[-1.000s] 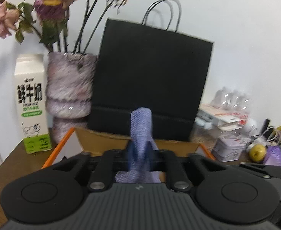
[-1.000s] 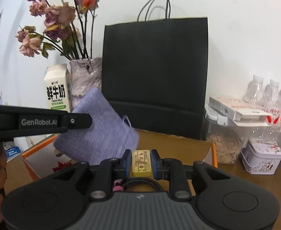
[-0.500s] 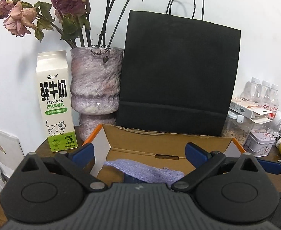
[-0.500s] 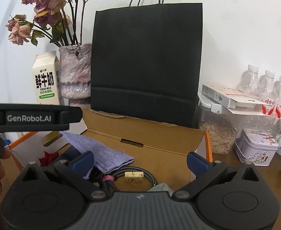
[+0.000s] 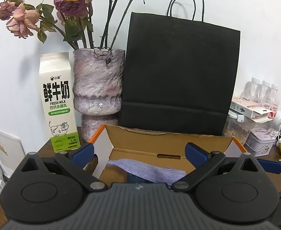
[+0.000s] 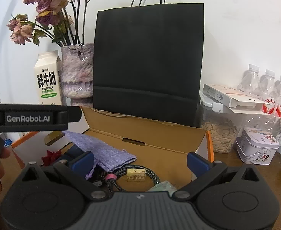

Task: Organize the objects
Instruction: 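Open both grippers to drop the pouch and block into the box, then withdraw both tools from the box toward the plush toy and headband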

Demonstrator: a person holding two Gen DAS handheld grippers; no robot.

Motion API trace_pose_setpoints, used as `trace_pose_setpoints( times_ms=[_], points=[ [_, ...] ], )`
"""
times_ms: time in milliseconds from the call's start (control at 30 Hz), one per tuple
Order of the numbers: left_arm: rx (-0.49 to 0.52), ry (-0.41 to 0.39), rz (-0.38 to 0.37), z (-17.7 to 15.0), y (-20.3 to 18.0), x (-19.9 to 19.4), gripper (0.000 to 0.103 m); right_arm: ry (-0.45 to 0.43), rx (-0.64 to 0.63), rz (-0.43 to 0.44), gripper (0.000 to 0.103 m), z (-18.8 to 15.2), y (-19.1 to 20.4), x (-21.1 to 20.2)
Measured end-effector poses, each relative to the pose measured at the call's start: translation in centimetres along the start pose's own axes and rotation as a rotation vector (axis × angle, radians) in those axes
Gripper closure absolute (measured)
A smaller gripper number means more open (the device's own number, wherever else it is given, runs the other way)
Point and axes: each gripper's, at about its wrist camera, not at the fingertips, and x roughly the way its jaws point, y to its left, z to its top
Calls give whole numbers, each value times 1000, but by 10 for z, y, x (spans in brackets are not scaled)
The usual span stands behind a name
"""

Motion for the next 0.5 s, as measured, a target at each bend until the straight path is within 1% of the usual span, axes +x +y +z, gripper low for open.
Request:
trace_pose_setpoints(
  times_ms=[200, 500],
  points=[
    [-1, -5, 10, -2, 5, -7, 0, 10, -2, 5, 0, 0, 2, -4],
    [-6, -7, 19, -8, 13, -26, 0, 4, 1, 25, 0, -2, 5, -19]
  ],
)
